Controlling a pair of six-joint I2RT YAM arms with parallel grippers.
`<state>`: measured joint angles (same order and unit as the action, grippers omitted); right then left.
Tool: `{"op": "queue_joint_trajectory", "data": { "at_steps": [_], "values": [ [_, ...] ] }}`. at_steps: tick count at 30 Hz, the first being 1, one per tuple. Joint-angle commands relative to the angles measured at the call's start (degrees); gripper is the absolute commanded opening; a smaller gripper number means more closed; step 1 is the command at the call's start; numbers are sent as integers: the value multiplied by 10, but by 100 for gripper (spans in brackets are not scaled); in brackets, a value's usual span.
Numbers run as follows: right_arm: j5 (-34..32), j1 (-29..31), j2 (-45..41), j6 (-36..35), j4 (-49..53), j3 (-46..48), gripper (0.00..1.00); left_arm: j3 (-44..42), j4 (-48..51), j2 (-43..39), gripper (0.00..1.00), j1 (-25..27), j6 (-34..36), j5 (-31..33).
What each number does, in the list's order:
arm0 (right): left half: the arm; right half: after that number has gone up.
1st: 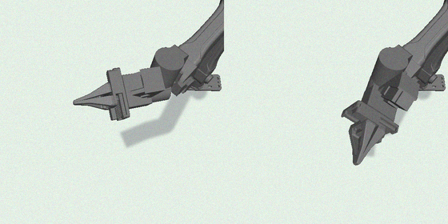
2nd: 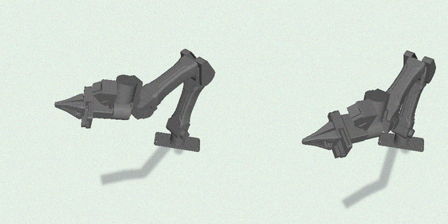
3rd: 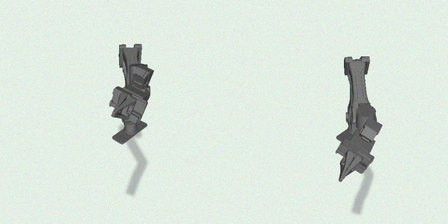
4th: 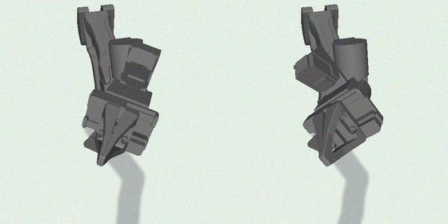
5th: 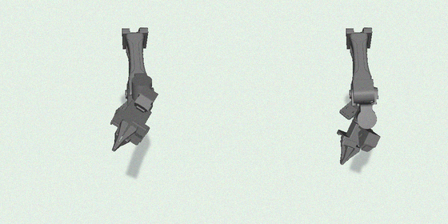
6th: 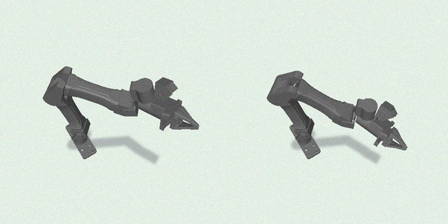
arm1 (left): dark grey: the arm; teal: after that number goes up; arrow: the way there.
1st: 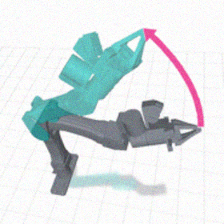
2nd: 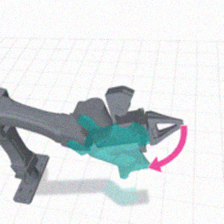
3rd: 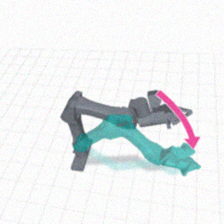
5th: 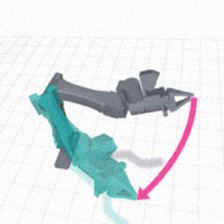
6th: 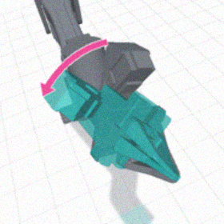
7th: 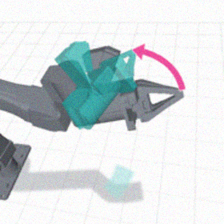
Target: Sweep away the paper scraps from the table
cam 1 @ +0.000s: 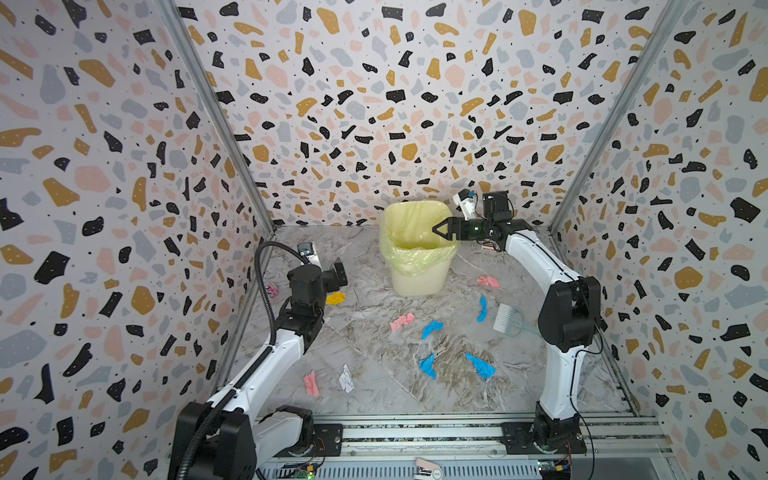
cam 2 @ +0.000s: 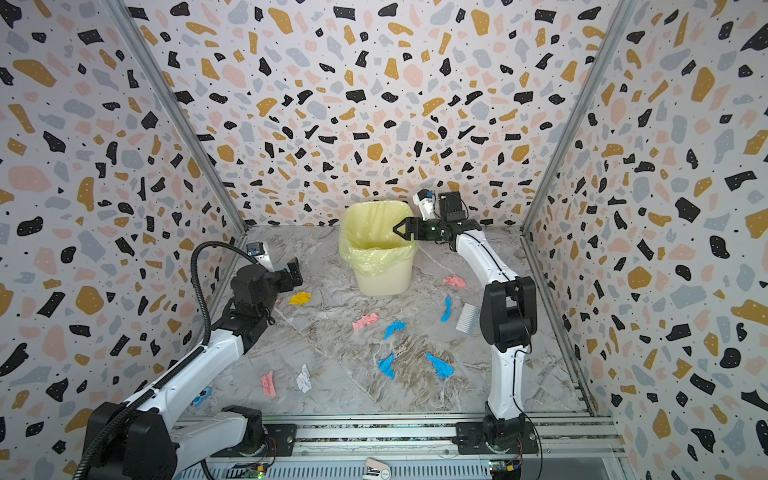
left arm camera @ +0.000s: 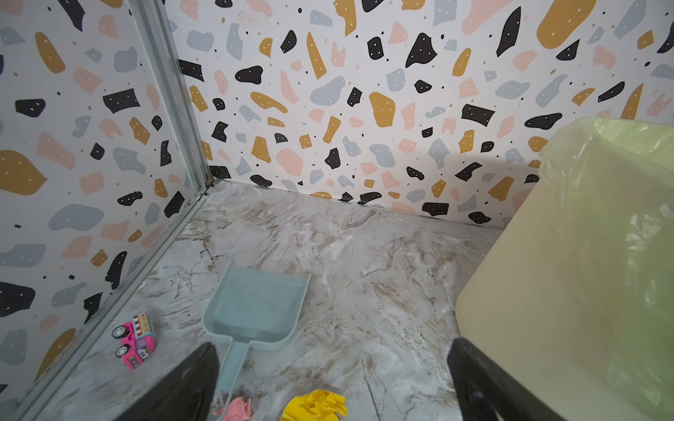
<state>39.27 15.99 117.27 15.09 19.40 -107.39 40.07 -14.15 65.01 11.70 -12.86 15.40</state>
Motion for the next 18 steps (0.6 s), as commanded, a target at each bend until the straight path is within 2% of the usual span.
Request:
{"op": "queue_joint_trajectory", "data": {
  "at_steps": [1, 18],
  "values": [
    [19, 16, 8, -30, 43, -15, 85, -7, -9, -17, 100, 2, 4, 7],
    [20, 77, 12, -45, 76, -17, 86, -26, 19, -54, 100, 2, 8, 41]
  ]
}}
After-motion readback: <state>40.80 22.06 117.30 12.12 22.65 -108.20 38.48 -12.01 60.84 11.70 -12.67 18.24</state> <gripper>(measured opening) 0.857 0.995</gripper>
